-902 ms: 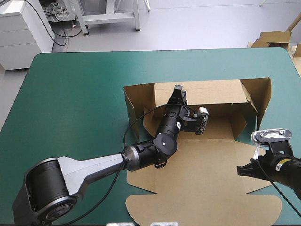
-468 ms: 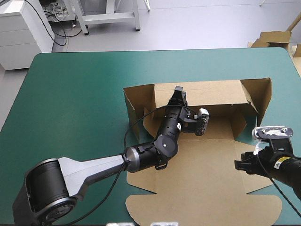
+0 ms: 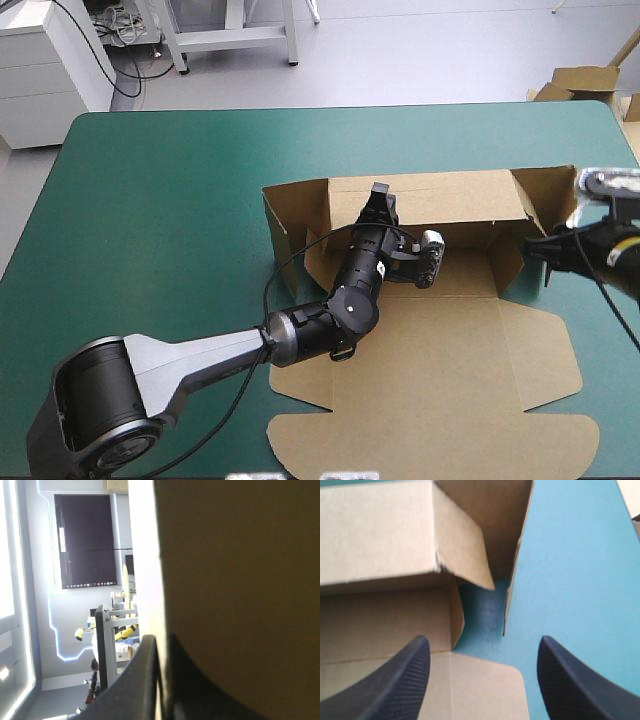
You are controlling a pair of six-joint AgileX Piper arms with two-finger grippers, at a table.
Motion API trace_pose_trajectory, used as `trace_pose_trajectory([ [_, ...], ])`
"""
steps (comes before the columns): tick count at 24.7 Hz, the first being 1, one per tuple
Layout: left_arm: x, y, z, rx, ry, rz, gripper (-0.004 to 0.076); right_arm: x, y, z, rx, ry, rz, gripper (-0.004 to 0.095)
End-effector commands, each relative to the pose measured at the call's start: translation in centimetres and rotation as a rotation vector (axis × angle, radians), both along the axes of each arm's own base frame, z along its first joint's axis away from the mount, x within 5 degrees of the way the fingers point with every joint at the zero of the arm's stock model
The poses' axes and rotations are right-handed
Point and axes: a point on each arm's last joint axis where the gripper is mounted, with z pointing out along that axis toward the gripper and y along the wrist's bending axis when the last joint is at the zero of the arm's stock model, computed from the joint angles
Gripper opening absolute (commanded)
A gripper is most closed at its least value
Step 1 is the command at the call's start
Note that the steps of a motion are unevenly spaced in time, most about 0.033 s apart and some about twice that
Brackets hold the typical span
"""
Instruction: Fold the box
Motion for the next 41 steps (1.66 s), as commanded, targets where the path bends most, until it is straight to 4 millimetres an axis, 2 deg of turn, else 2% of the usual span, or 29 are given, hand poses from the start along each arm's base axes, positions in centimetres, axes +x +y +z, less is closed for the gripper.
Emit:
trace_pose_trajectory([
  [1,-0.9,-0.2,1.6,-0.063,0.020,-0.043,-0.0008,3.2,-0.1,3.2,-0.026,-0.059,-0.022,0.0574],
  [6,-0.9,-0.2,1.6,-0.063,0.020,-0.041,-0.0008,8.2,-0.4,5.0,-0.032,-0.031,-0.043,0.0574],
  [13,-0.8,0.0,1.7,-0.061,0.008,-0.019,-0.0008,13.9,-2.5,5.7,0.037,-0.004,-0.048,0.0574],
  [14,-0.8,0.0,1.7,-0.061,0.007,-0.015,-0.0008,15.6,-3.0,5.4,0.080,-0.016,-0.011,0.0574],
  [18,-0.8,0.0,1.7,-0.061,0.008,-0.017,-0.0008,18.5,-3.8,3.6,0.101,0.024,0.043,0.0574],
  [24,-0.7,0.1,1.7,-0.069,0.005,0.000,-0.0008,22.5,-4.4,-1.1,0.088,0.125,0.078,0.0574],
  [26,-0.7,0.1,1.7,-0.069,0.005,0.000,-0.0008,22.9,-4.6,-2.1,0.095,0.165,0.075,0.0574],
  [29,-0.7,0.1,1.7,-0.071,0.009,0.002,-0.0008,22.4,-5.1,-2.2,0.104,0.210,0.064,0.0574],
  [34,-0.6,0.4,1.6,-0.131,0.042,0.056,-0.0008,20.4,-6.5,-1.5,0.129,0.222,0.020,0.0574],
  [37,-0.5,0.6,1.7,-0.194,0.058,0.094,-0.0008,18.6,-7.6,-2.4,0.142,0.262,0.012,0.0574],
  [41,-0.5,0.6,1.7,-0.196,0.058,0.095,-0.0008,17.4,-7.9,-2.8,0.211,0.265,0.038,0.0574],
])
